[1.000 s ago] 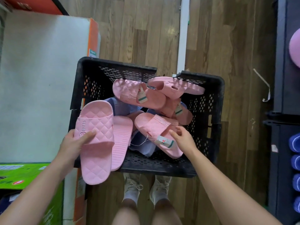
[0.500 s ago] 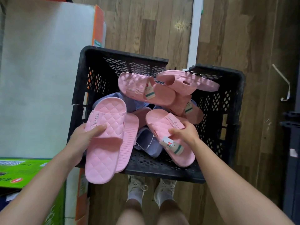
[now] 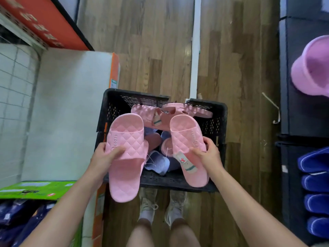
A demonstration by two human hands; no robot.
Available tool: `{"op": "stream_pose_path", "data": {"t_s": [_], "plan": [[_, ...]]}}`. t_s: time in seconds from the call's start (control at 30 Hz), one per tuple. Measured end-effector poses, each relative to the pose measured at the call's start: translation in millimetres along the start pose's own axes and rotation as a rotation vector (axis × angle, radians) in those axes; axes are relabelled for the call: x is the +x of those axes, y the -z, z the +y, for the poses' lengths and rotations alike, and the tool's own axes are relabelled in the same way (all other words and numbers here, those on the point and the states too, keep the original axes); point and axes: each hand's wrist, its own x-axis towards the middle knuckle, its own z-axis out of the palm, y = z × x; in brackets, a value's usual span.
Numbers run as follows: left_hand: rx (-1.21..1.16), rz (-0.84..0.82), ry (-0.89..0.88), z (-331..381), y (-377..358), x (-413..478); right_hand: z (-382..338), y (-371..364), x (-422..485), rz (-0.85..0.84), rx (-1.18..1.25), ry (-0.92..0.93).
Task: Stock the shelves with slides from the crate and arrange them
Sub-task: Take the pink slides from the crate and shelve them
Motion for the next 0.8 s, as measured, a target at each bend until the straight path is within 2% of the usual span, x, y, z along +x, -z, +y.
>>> {"op": "stream_pose_path", "data": {"t_s": [0.23,0.6,0.8], "plan": [[-0.039,-0.069,-0.170,92.5,13.6,-90.9,-75.9,57.5,-94.4,0.058,0.197,0.143],[-0.217,-0.121,-0.411,211.0,33.8,-247.0,-189.4,183.6,-241.1,0.101,0.276,0.415],[-0.234,-0.234,-0.527,272.0,43.1,-323.9,-227.1,249.3,-303.7,0.155,0.369,0.530]]}}
